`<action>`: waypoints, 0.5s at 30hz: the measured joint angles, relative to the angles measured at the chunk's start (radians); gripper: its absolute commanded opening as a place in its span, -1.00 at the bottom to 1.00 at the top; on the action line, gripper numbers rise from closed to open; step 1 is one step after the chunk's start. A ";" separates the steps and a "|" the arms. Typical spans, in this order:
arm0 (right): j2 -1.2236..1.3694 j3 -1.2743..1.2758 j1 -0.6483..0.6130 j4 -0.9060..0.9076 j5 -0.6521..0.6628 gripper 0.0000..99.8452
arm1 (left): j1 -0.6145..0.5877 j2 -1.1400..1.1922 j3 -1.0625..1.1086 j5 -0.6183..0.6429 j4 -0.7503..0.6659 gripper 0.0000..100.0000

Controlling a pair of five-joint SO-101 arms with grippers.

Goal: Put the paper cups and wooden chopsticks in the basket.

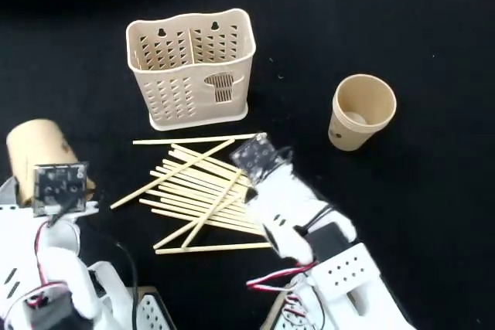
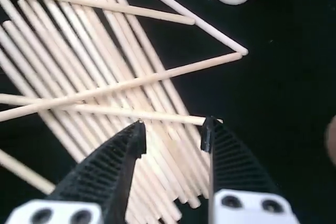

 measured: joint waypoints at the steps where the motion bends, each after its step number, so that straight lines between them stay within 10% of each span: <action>1: 0.000 -0.037 0.012 0.023 0.000 -0.61 | 0.017 0.037 -0.029 0.041 0.002 -0.94; 15: -0.002 -0.419 -0.015 0.272 0.000 -0.61 | 0.525 0.652 -0.425 0.512 0.190 -0.94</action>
